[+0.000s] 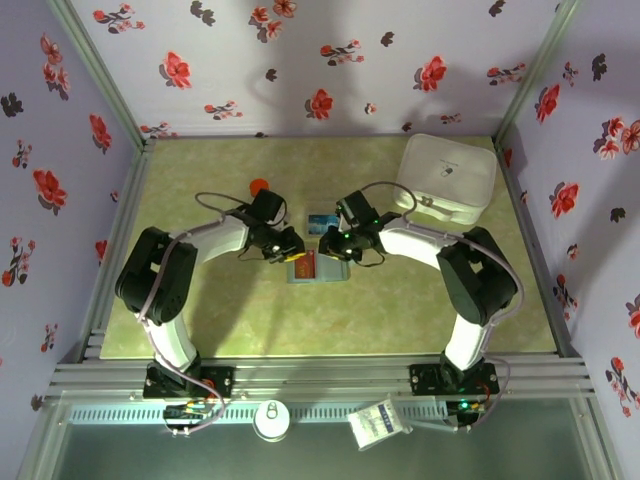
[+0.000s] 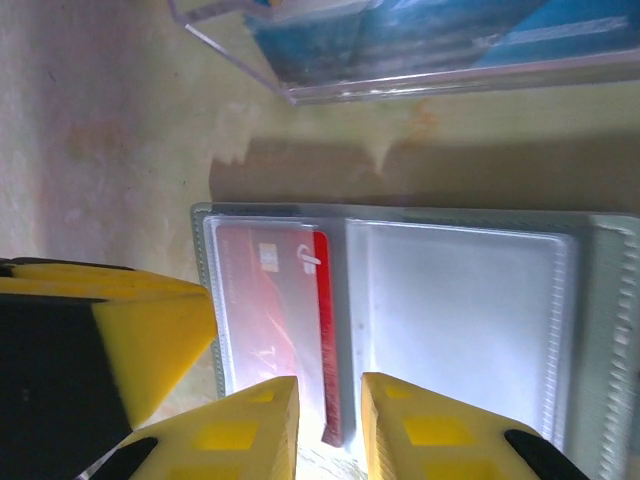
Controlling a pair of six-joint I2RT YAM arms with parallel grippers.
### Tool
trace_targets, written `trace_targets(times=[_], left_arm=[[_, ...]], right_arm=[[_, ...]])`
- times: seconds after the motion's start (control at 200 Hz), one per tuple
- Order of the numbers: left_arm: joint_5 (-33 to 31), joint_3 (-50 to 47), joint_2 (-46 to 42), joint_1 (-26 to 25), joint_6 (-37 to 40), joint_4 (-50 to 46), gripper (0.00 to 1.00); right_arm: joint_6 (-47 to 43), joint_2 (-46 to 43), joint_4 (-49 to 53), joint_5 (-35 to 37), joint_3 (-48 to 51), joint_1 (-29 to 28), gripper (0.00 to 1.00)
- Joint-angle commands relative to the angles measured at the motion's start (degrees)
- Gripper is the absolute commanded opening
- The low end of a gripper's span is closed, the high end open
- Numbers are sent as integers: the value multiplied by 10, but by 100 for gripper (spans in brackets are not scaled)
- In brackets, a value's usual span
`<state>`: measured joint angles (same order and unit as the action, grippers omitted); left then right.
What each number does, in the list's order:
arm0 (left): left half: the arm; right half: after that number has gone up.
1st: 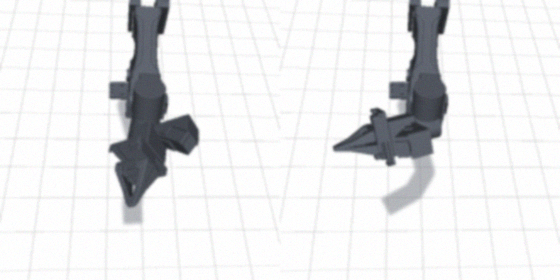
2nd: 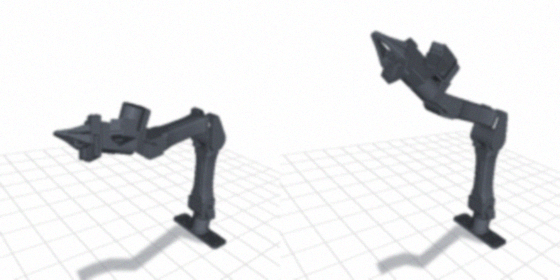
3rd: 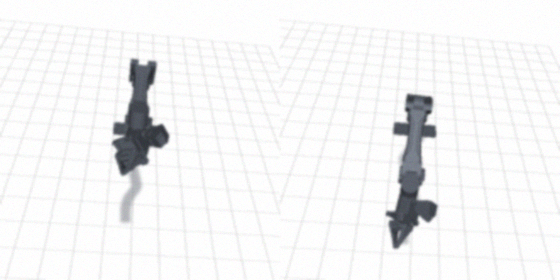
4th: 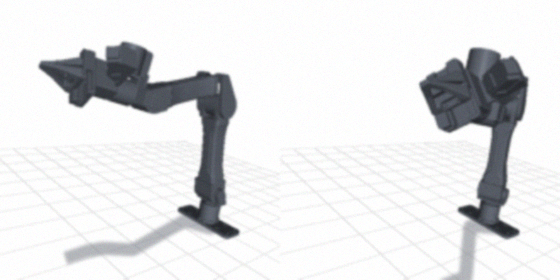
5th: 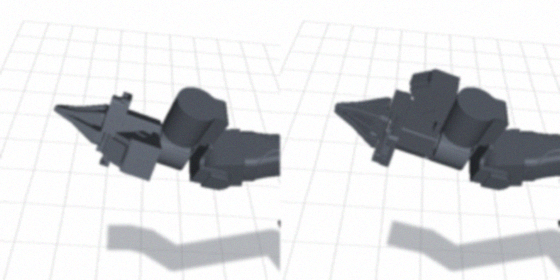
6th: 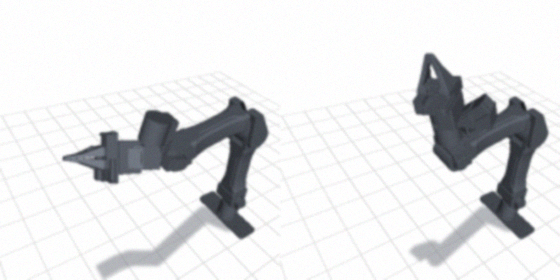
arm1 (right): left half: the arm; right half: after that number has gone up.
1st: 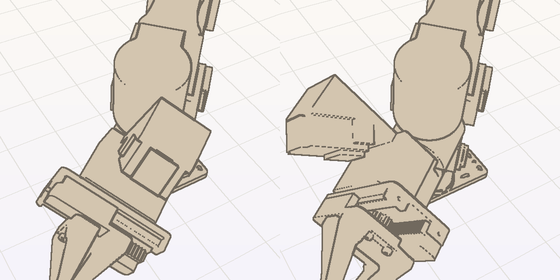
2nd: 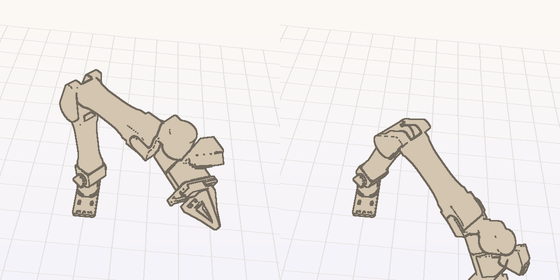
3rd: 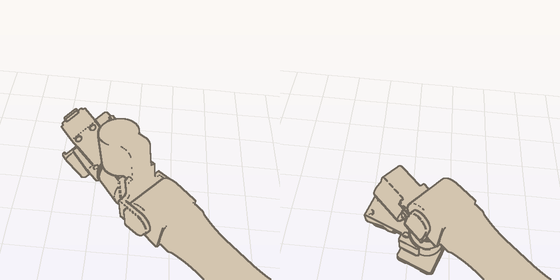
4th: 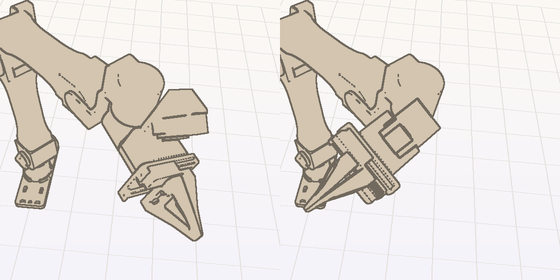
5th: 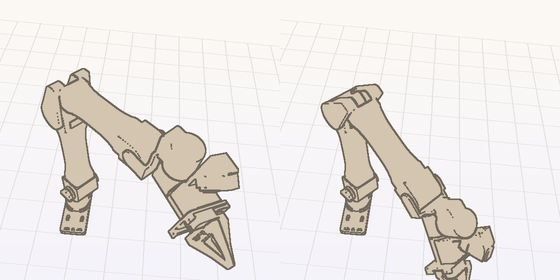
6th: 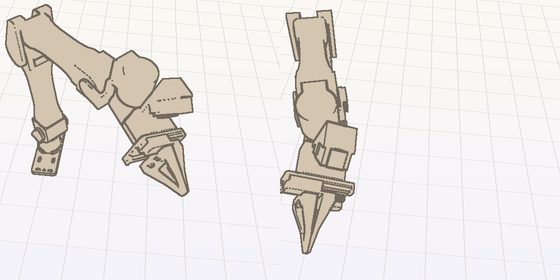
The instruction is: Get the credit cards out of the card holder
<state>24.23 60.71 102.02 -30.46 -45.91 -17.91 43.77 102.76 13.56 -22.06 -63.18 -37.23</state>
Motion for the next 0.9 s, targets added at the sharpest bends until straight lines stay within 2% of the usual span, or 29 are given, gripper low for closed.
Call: trace_targets(times=[0.0,0.24,0.38,0.645,0.895], left_arm=[[5,-22,-23,8,15,10,15],[1,-35,-5,17,26,12,6],[0,-35,11,20,30,13,5],[-11,-24,22,25,42,-3,3],[-14,-20,27,26,47,-9,2]], right_arm=[[12,24,-3,-13,-23,-12,25],[25,58,-23,-30,-31,-22,25],[27,68,-30,-38,-32,-23,24],[27,78,-38,-45,-38,-23,18],[26,92,-38,-46,-41,-23,18]])
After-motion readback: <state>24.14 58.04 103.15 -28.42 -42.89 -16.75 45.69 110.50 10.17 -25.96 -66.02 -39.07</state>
